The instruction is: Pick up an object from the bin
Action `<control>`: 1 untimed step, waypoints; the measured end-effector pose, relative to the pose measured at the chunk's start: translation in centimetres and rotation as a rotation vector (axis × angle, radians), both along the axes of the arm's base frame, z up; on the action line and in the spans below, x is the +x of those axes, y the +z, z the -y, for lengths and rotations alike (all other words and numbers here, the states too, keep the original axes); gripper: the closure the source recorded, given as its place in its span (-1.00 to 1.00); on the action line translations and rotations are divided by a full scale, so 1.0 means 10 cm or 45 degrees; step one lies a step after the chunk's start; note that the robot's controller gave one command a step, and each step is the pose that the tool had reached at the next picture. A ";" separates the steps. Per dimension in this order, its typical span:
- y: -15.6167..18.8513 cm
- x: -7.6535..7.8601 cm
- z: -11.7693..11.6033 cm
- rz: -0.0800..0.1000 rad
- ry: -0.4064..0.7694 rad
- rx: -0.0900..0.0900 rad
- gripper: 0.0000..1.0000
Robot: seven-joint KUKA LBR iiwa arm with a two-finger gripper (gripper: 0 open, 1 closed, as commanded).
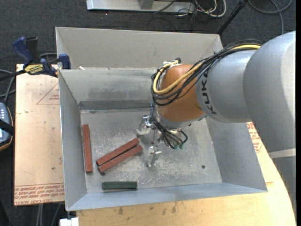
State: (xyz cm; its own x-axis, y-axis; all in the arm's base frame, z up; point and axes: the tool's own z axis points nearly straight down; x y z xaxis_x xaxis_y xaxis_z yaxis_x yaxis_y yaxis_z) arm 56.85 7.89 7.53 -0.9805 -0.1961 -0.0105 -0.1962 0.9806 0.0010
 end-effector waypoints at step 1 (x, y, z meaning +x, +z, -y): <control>0.03 0.02 -0.01 0.008 0.000 0.002 1.00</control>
Offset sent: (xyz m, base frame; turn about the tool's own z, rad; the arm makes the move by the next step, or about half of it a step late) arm 0.0000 0.0000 0.0000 0.0000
